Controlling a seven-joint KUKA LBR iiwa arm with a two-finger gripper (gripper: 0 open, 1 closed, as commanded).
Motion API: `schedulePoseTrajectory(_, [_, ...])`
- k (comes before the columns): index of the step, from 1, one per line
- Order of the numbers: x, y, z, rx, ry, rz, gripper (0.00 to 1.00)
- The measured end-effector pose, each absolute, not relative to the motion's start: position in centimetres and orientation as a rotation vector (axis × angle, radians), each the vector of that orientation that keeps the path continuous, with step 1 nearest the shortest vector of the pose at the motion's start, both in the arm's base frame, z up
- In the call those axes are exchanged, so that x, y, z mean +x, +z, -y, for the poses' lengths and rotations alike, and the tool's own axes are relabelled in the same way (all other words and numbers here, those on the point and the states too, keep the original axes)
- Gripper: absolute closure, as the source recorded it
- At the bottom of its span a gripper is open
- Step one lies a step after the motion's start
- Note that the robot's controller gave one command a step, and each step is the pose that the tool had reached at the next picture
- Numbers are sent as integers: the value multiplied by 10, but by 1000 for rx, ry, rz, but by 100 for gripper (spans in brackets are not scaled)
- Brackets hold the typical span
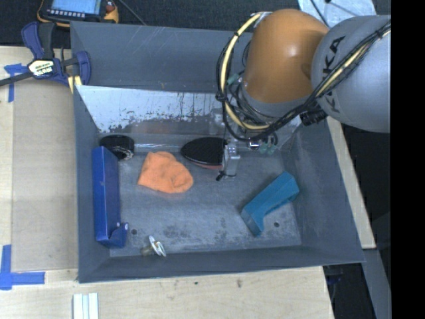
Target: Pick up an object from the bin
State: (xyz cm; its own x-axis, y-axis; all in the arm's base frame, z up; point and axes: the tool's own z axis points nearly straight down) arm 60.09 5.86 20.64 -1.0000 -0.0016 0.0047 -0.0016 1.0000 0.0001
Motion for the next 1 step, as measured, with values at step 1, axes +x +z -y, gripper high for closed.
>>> schedulePoseTrajectory(1, [602, 212, -58, -1, -1, 3145, 100])
